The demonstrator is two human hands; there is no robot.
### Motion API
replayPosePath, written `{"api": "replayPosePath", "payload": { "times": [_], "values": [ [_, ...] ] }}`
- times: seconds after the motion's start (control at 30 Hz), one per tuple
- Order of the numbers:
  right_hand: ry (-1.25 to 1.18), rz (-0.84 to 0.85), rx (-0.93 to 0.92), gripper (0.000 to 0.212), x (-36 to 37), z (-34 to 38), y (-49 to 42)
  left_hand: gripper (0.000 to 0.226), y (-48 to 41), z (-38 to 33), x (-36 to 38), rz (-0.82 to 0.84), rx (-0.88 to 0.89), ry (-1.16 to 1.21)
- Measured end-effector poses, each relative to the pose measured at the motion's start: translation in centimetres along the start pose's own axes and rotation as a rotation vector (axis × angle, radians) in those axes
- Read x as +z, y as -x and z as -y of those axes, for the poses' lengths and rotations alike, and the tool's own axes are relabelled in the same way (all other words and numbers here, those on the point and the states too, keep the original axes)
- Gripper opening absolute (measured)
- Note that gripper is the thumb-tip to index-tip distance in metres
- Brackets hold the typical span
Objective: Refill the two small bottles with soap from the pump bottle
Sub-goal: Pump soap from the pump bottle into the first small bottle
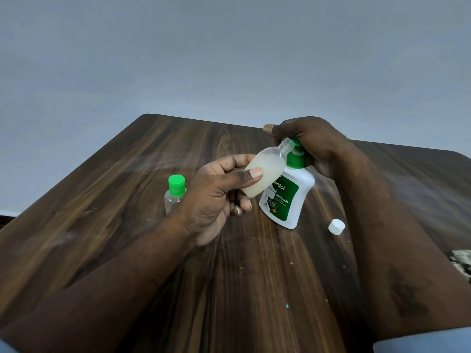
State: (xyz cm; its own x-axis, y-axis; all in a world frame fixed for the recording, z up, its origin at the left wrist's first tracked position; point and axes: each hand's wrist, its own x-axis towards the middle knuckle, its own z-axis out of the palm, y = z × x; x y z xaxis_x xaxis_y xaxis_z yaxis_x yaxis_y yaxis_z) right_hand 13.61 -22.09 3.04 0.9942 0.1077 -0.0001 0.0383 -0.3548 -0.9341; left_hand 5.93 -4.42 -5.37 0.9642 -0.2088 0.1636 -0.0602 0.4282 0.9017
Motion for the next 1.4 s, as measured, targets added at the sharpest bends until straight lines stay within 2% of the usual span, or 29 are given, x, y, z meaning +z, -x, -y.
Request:
{"api": "replayPosePath", "payload": {
  "times": [0.33,1.03,1.4],
  "values": [
    [0.001,0.017,-0.006,0.032,-0.16,0.22,0.23,0.045,-0.06,0.13,-0.07,-0.004,-0.009,0.002],
    [-0.006,0.020,-0.019,0.033,-0.18,0.30,0.31,0.037,-0.04,0.07,-0.04,0.005,-0.003,0.008],
    [0.012,0.004,0.000,0.030,0.01,0.04,0.22,0.039,-0.10,0.26,-0.08,0.000,-0.004,0.001]
  ]
}}
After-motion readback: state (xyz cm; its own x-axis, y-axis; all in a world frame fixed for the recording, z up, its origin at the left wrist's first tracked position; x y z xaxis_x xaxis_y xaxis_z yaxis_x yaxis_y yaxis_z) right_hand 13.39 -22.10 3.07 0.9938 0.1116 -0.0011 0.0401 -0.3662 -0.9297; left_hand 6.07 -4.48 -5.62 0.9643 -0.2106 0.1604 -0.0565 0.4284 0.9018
